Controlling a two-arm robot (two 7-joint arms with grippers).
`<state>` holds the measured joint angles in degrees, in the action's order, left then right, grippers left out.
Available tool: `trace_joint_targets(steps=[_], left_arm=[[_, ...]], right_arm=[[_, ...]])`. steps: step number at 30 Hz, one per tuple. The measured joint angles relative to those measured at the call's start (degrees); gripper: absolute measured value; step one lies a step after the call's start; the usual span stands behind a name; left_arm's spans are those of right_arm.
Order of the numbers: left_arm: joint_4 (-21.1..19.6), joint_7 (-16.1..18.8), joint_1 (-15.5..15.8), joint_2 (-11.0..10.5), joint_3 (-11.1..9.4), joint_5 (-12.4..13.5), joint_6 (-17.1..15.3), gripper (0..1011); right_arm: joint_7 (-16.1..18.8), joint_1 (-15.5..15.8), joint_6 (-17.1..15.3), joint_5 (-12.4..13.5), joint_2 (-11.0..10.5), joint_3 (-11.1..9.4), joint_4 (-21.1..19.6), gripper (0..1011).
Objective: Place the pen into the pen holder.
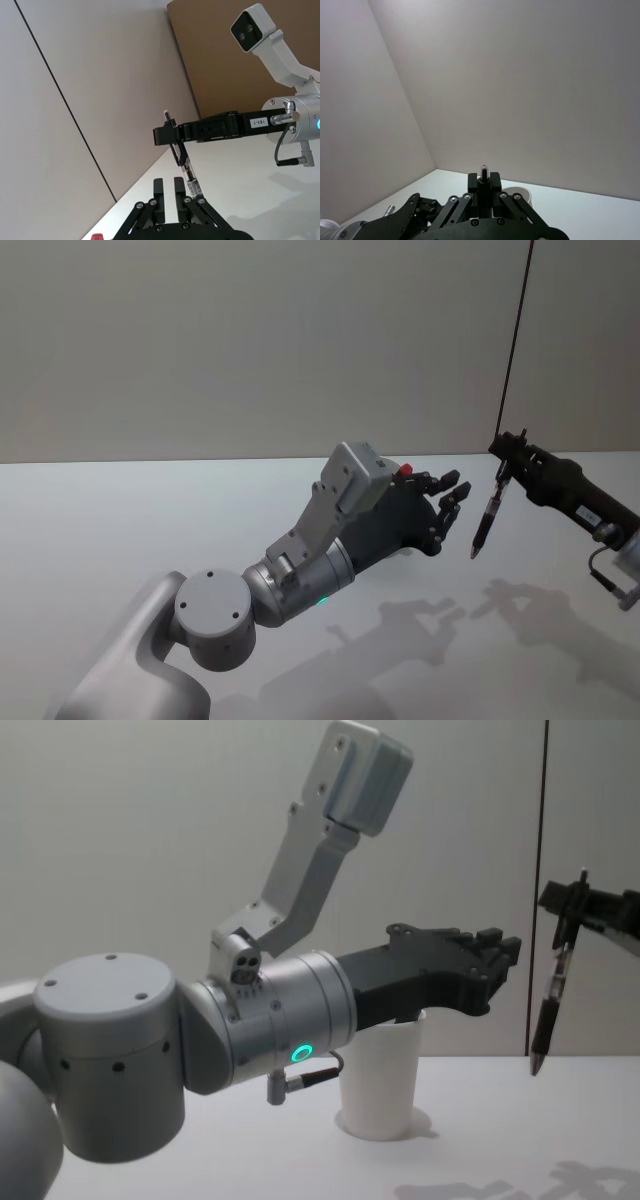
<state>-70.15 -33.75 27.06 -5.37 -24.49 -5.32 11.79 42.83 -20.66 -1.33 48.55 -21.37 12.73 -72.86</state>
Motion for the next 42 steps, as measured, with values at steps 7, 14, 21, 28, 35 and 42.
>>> trace_joint_targets(steps=[7, 14, 21, 28, 35, 42], left_arm=[[0.0, 0.0, 0.0, 0.0, 0.0, 0.0, 0.0, 131], [0.0, 0.0, 0.0, 0.0, 0.0, 0.0, 0.0, 131], [0.0, 0.0, 0.0, 0.0, 0.0, 0.0, 0.0, 132], [0.0, 0.0, 0.0, 0.0, 0.0, 0.0, 0.0, 131], [0.0, 0.0, 0.0, 0.0, 0.0, 0.0, 0.0, 131], [0.0, 0.0, 0.0, 0.0, 0.0, 0.0, 0.0, 131]], right_arm=[[-1.1, 0.1, 0.5, -1.4, -0.7, -0.4, -1.2, 133], [-2.9, 0.3, 1.6, -4.2, -1.6, -0.8, -2.9, 133], [-4.4, 0.1, 2.5, -7.0, -2.1, -1.1, -4.0, 133], [-5.8, -0.9, 3.5, -9.6, -2.3, -1.3, -4.3, 133], [-6.6, -2.8, 4.6, -12.1, -2.1, -1.3, -3.3, 133], [-6.7, -4.8, 5.5, -13.7, -1.4, -1.0, -1.4, 133]])
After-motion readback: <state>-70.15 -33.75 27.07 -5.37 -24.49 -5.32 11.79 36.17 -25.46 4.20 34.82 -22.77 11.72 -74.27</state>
